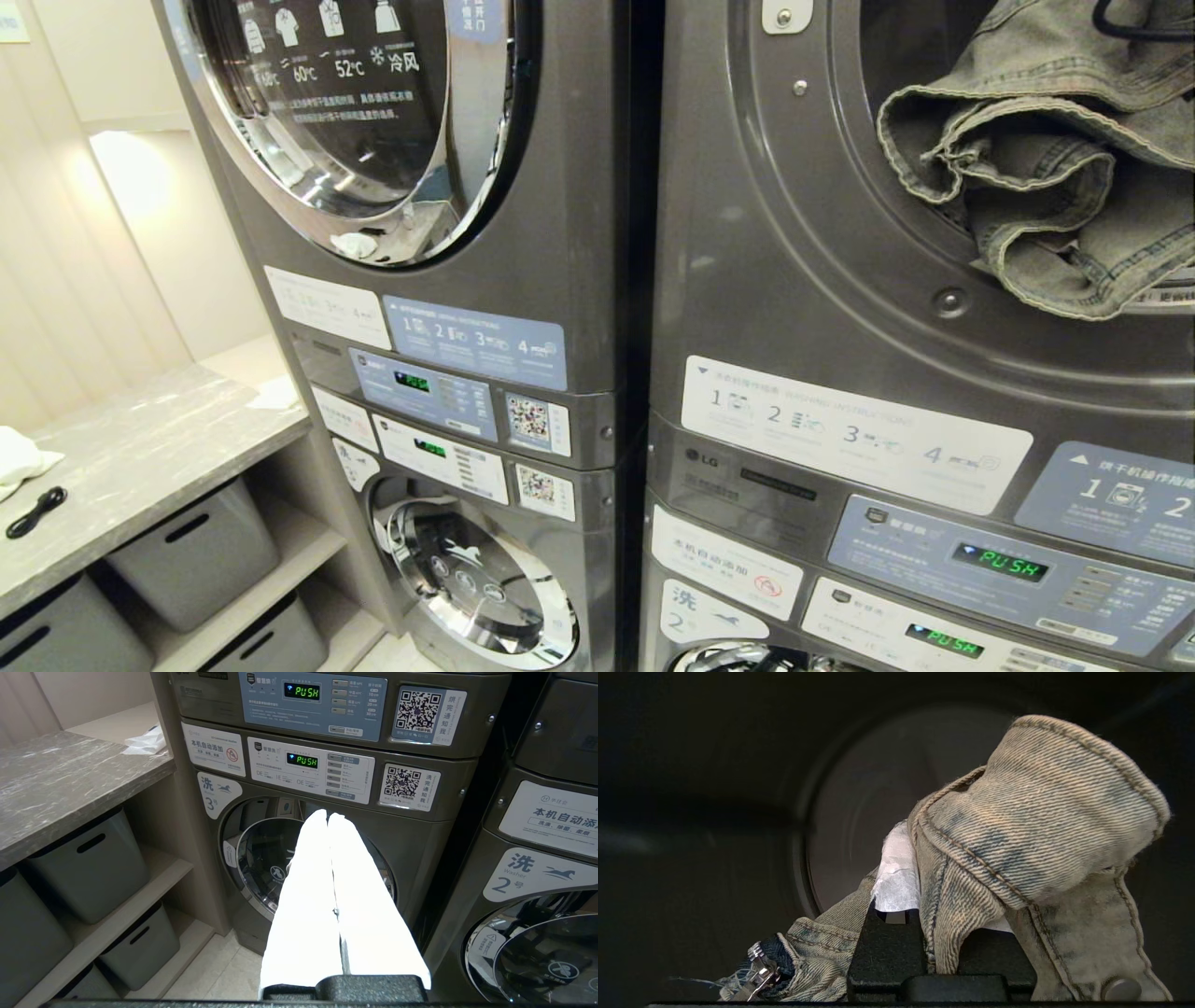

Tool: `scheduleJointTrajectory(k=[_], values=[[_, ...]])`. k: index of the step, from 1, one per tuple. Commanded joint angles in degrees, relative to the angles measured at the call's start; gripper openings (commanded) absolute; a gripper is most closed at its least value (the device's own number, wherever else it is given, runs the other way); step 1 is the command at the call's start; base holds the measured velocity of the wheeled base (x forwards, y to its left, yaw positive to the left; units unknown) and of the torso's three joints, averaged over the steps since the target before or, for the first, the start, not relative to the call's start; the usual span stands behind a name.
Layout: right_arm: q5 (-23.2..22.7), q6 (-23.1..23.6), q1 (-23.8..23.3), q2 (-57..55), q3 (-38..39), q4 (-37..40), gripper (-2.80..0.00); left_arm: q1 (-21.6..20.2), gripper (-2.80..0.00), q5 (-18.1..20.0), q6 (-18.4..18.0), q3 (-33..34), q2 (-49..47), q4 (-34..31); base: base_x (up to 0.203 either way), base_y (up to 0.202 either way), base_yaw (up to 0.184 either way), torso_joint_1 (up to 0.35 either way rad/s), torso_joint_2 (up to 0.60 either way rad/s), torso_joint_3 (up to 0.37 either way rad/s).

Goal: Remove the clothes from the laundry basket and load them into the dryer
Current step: Put the clothes in the dryer

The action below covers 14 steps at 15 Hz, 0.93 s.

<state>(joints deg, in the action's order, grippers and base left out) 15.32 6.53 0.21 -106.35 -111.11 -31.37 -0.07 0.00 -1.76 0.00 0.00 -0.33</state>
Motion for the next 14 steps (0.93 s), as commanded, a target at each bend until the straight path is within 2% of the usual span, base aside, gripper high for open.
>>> scheduleJointTrajectory(k=[1,2,5,8,9,11,14], values=[[0.05,-0.01,-0.65,-3.24,-0.07,-0.11,-2.8,-0.01,-2.8,0.0,0.0,0.0,0.09,0.06,0.0,0.0,0.0,0.0,0.0,0.0],[-0.12,-0.12,-0.73,-3.6,-0.12,-0.09,0.0,-0.01,-2.8,0.0,0.0,0.0,0.09,0.07,0.0,0.0,0.0,0.0,0.0,0.0],[-1.31,-0.12,-0.46,-2.91,-0.23,0.13,0.0,-0.01,-2.8,0.0,0.0,0.0,0.09,0.06,0.0,0.0,0.0,0.0,0.0,0.0],[-1.73,-0.64,-0.1,0.18,0.38,3.96,0.0,-0.01,-2.8,0.0,0.0,0.0,0.09,0.07,0.0,0.0,0.0,0.0,0.0,0.0],[-1.97,-1.25,0.5,2.23,1.0,9.18,0.0,-0.01,-2.8,0.0,0.0,0.0,0.09,-0.02,0.0,0.0,0.0,0.0,0.0,0.0],[-4.87,-3.97,1.07,5.62,1.0,25.86,0.0,-0.01,-2.8,0.0,0.0,0.0,0.09,0.06,0.0,0.0,0.0,0.0,0.0,0.0],[-8.83,-5.93,1.38,10.8,0.43,43.03,0.0,-0.01,-2.8,0.0,0.0,0.0,0.09,0.06,0.0,0.0,0.0,0.0,0.0,0.0]])
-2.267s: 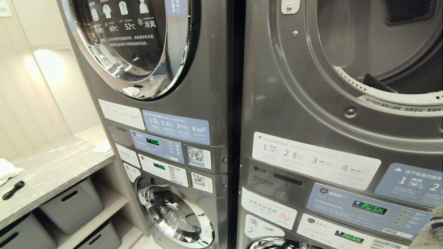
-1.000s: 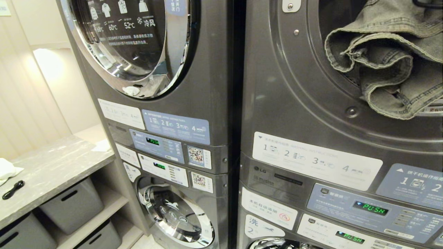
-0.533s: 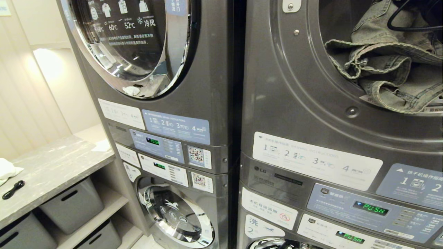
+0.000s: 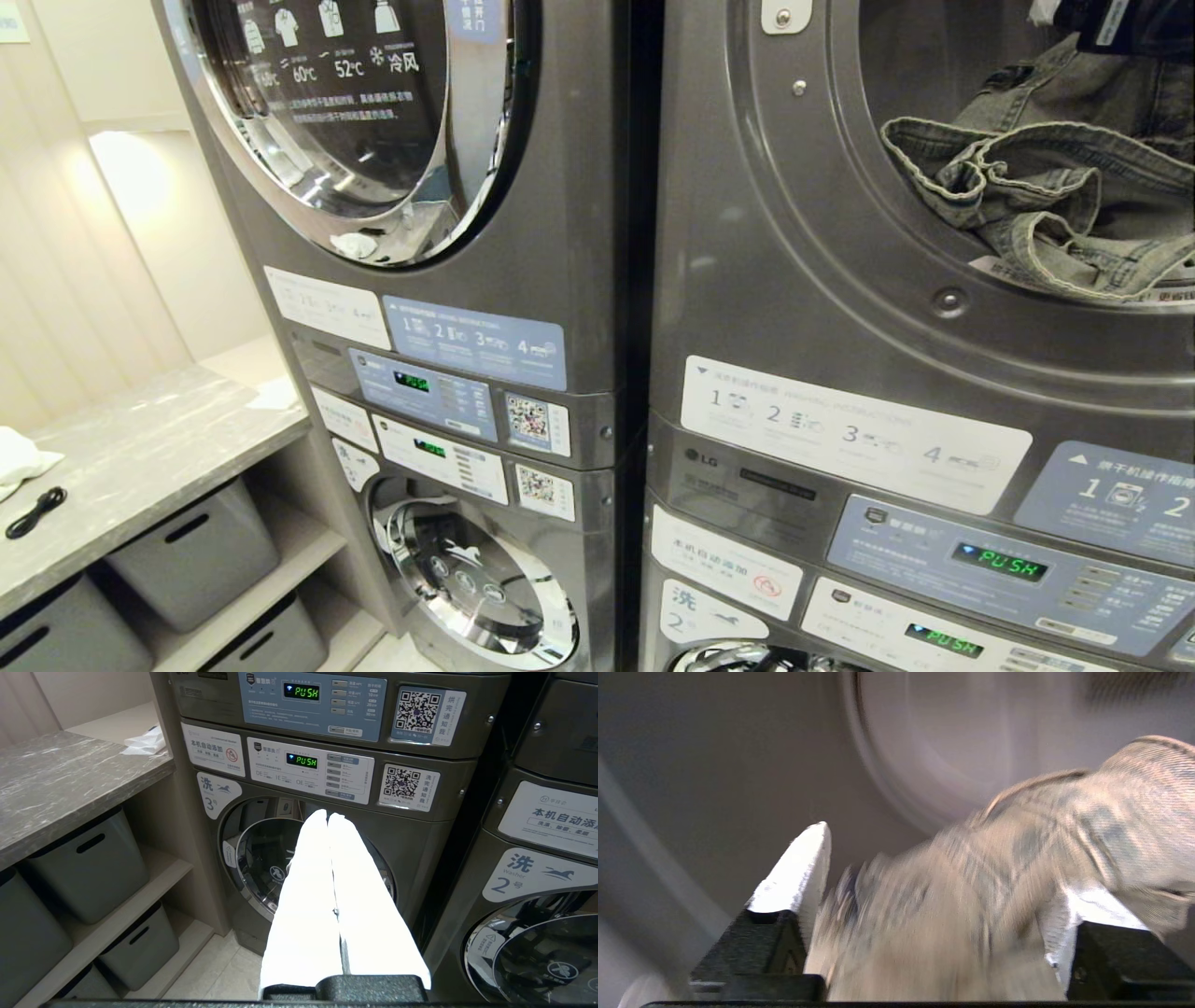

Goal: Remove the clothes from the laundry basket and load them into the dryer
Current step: Put the clothes in the dryer

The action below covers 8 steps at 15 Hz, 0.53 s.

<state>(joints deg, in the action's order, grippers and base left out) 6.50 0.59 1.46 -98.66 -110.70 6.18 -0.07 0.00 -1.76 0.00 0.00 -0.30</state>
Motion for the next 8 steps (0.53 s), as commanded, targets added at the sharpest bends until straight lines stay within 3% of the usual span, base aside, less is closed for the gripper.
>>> scheduleJointTrajectory(k=[1,5,8], values=[[-0.69,-0.11,0.12,3.71,-0.45,8.84,0.0,-0.01,-2.8,0.0,0.0,0.0,0.09,0.04,0.0,0.0,0.0,0.0,0.0,0.0],[-1.66,-0.22,1.47,10.67,3.87,12.41,0.0,-0.01,-2.8,0.0,0.0,0.0,0.09,-0.05,0.0,0.0,0.0,0.0,0.0,0.0],[-2.38,-0.44,5.53,22.27,14.85,12.66,0.0,-0.01,-2.8,0.0,0.0,0.0,0.09,-0.05,0.0,0.0,0.0,0.0,0.0,0.0]])
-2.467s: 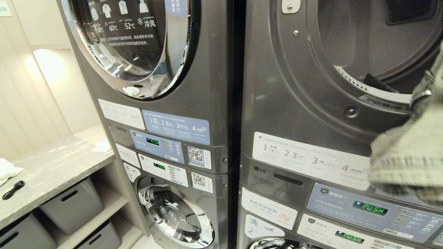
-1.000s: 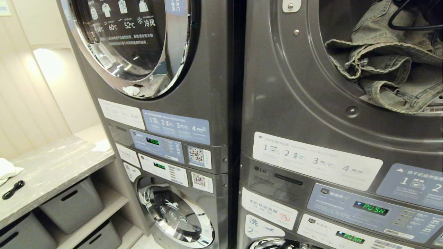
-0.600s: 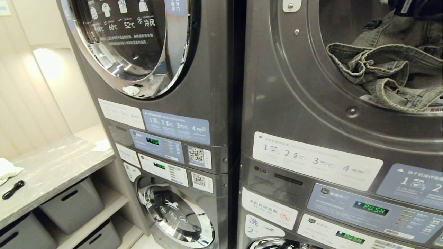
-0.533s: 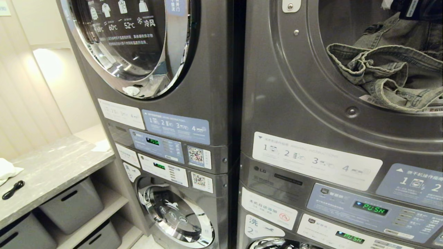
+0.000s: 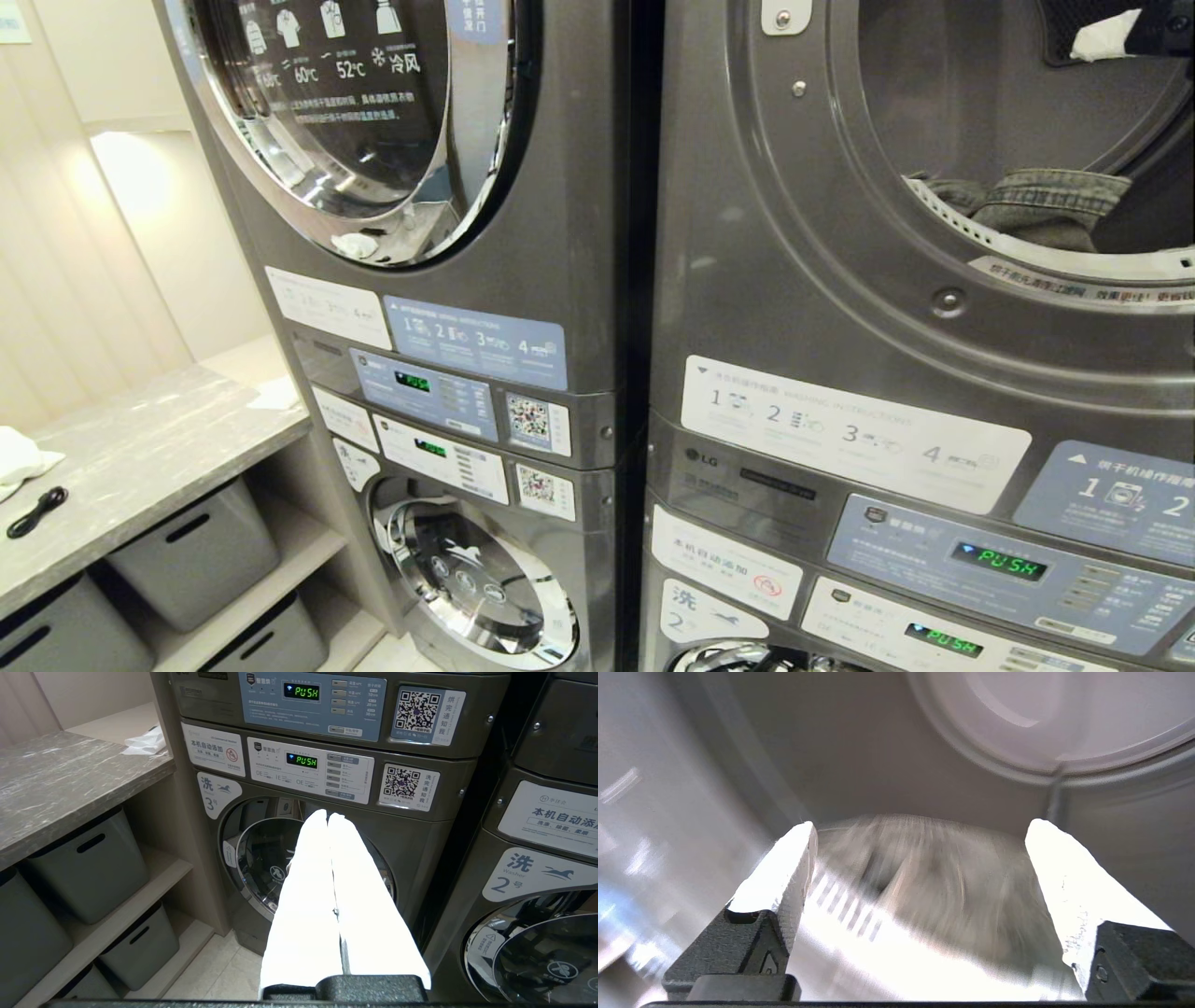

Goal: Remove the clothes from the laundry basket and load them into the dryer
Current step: Put the clothes in the dryer, then close the dryer

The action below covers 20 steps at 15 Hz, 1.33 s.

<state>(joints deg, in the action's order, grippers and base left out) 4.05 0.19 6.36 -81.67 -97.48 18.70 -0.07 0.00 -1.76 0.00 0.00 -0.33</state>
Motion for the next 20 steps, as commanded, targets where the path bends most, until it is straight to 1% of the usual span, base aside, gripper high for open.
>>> scheduleJointTrajectory(k=[1,3,4,6,10,11,13,15,16,18,19,20], values=[[-0.04,0.26,3.15,10.89,7.99,-0.1,0.0,-0.01,-2.8,0.0,-0.03,0.0,0.09,-0.02,0.0,0.0,0.0,0.0,0.0,0.0],[-0.15,1.0,6.65,21.12,19.91,-1.43,0.0,-0.01,-2.8,0.06,-0.09,0.0,0.09,-0.02,0.0,0.0,0.0,0.0,0.0,0.0],[-0.13,1.76,7.59,26.38,25.72,-2.13,-2.8,-0.01,-2.8,0.0,-0.09,0.0,0.09,-0.02,0.0,0.0,0.0,0.0,0.0,0.0],[-0.06,3.21,8.7,37.83,37.37,-3.0,-2.8,-0.01,-2.8,0.09,-0.27,0.0,0.09,0.07,0.0,0.0,0.0,0.0,0.0,0.0],[-0.5,7.62,9.6,61.38,65.68,-3.93,-2.8,-0.01,-2.8,0.09,-0.33,0.0,0.09,0.13,0.0,0.0,0.0,0.0,0.0,0.0],[-0.71,8.13,9.72,64.61,71.98,-5.31,-2.8,-0.01,-2.8,0.09,-0.27,0.0,0.09,0.07,0.0,0.0,0.0,0.0,0.0,0.0],[-1.04,7.98,9.87,66.07,83.45,-9.56,-2.8,-0.01,-2.8,0.0,0.09,0.0,0.09,0.06,0.0,0.0,0.0,0.0,0.0,0.0],[-2.37,7.49,9.93,66.13,94.74,-16.49,-2.8,-0.01,-2.8,0.0,0.49,0.0,0.09,0.07,0.0,0.0,0.0,0.0,0.0,0.0],[-3.76,6.88,9.95,66.15,97.28,-17.58,-2.8,-0.01,-2.8,0.0,1.52,0.0,0.09,0.07,0.0,0.0,0.0,0.0,0.0,0.0],[-6.42,4.38,10.1,65.91,97.39,-18.07,-2.8,-0.01,-2.8,0.0,1.67,0.0,0.09,0.07,0.0,0.0,0.0,0.0,0.0,0.0],[-6.23,4.22,9.82,64.85,97.12,-17.63,-2.8,-0.01,-2.8,0.0,1.67,0.0,0.09,0.09,0.0,0.0,0.0,0.0,0.0,0.0],[-5.94,4.22,8.54,62.13,96.83,-16.62,-2.8,-0.01,-2.8,0.0,1.58,0.0,0.09,0.15,0.0,0.0,0.0,0.0,0.0,0.0]])
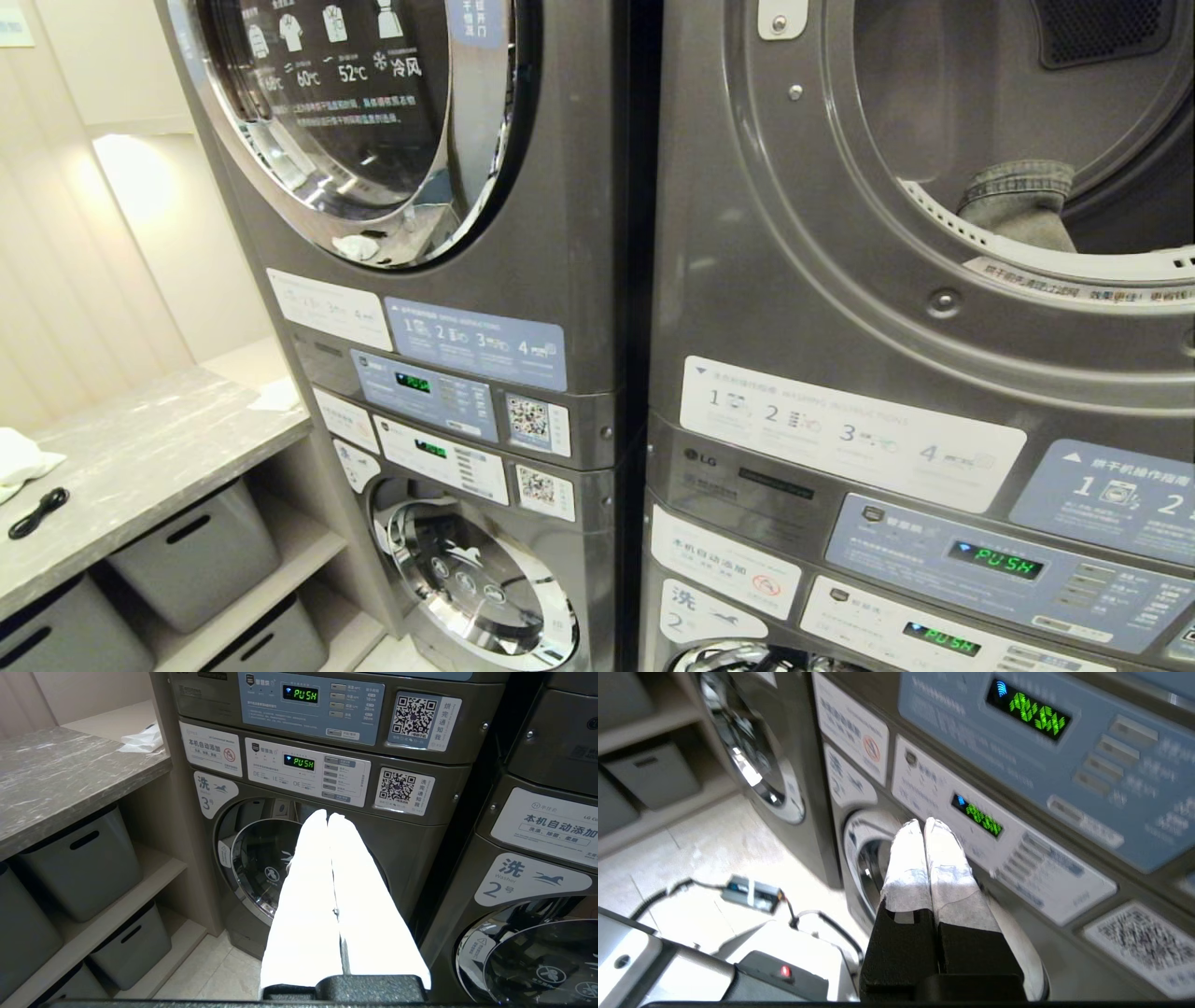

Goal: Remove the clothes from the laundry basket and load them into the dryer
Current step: Close the dryer

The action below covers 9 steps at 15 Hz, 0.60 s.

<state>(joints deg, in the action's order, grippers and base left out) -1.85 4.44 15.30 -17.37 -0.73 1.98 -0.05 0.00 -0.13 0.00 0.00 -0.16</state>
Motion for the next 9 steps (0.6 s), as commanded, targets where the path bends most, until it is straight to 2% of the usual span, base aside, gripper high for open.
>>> scheduleJointTrajectory(k=[1,3,5,6,9], values=[[0.16,0.34,-2.57,-3.77,-0.11,0.72,-2.8,-0.04,-2.8,0.0,-0.02,0.0,0.09,-0.02,0.0,0.0,0.0,0.0,0.0,0.0],[0.5,1.67,-6.75,-2.48,-0.29,1.3,-2.8,-0.04,-2.8,0.0,0.13,0.0,0.09,-0.02,0.0,0.0,0.0,0.0,0.0,0.0],[0.56,1.83,-15.11,0.81,-0.21,1.19,-2.8,-0.04,-2.8,0.0,0.13,0.0,0.09,-0.02,0.0,0.0,0.0,0.0,0.0,0.0],[0.54,1.98,-17.65,2.6,0.04,0.42,-2.8,-0.04,-2.8,0.0,-0.04,0.0,0.09,-0.02,0.0,0.0,0.0,0.0,0.0,0.0],[-0.97,2.9,-16.16,14.4,-0.12,0.88,-2.8,-0.04,-2.8,0.0,0.05,0.0,0.09,-0.02,0.0,0.0,0.0,0.0,0.0,0.0]])
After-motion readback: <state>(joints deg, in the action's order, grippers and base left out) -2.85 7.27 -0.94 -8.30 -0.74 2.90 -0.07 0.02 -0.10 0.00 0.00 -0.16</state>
